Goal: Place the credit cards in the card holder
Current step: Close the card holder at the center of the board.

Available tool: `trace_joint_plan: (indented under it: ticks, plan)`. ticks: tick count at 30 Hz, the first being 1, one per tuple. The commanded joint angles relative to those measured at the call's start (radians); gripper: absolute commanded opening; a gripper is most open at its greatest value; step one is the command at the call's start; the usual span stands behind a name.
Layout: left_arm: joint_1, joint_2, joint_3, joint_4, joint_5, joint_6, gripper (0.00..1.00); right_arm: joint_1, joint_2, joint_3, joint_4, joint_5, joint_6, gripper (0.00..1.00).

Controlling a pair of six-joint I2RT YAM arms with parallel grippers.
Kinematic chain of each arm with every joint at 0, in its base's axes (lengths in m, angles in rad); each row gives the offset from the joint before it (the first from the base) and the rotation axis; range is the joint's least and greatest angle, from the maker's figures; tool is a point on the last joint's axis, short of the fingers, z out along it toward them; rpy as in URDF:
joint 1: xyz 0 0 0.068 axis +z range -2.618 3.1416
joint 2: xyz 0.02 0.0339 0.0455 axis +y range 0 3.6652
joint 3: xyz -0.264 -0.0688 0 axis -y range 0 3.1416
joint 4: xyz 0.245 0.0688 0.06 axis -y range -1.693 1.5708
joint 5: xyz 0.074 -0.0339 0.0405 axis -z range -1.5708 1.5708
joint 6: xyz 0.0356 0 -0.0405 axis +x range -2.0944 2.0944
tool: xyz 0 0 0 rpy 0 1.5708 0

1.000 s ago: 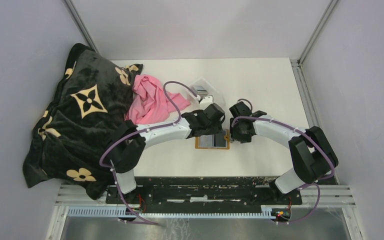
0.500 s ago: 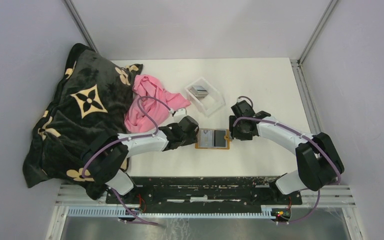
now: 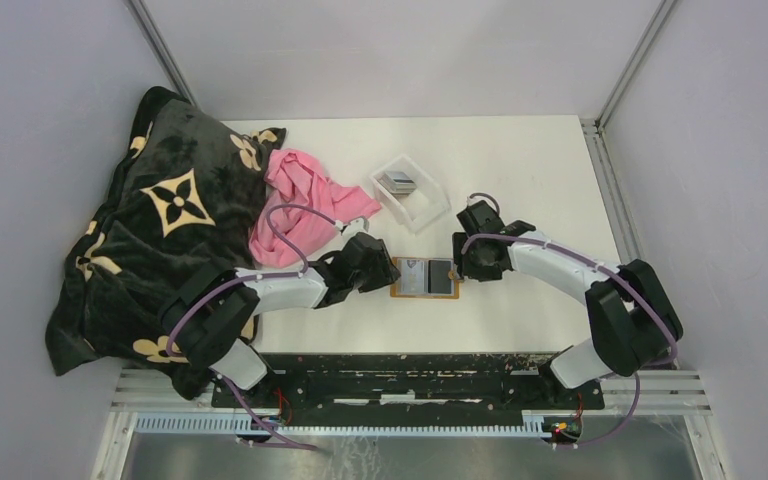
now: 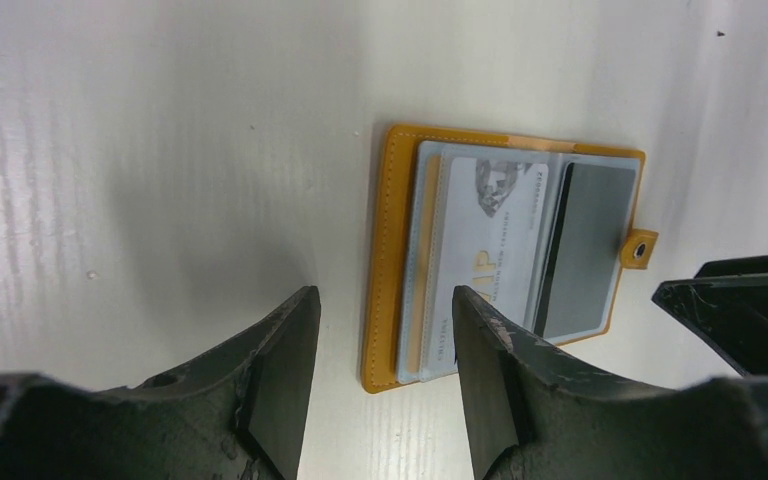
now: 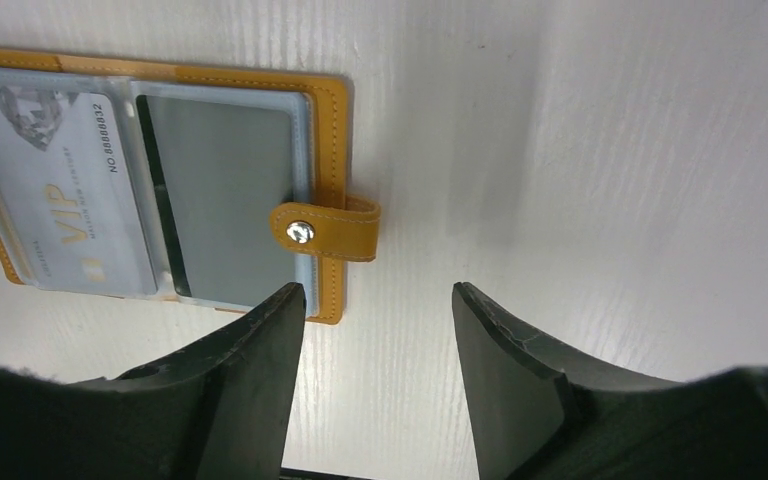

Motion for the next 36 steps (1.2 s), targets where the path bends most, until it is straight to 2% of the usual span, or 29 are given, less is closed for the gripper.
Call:
trace_joint_plan:
  ticks: [1,15,27,36]
  plan:
    - [0.004,0.018,-0.023,0.124,0.071,-0.039,0.59,0.020,0.026,0.072,0.007,0.016,-0.009,0.63]
    - [0.004,0.049,-0.046,0.208,0.147,-0.039,0.59,0.049,0.175,0.200,-0.038,0.072,-0.007,0.64]
    - [0.004,0.054,-0.053,0.225,0.151,-0.042,0.59,0.055,0.232,0.222,-0.088,0.204,-0.028,0.64]
    - [0.004,0.060,-0.057,0.230,0.148,-0.045,0.59,0.055,0.216,0.206,-0.096,0.259,-0.037,0.46]
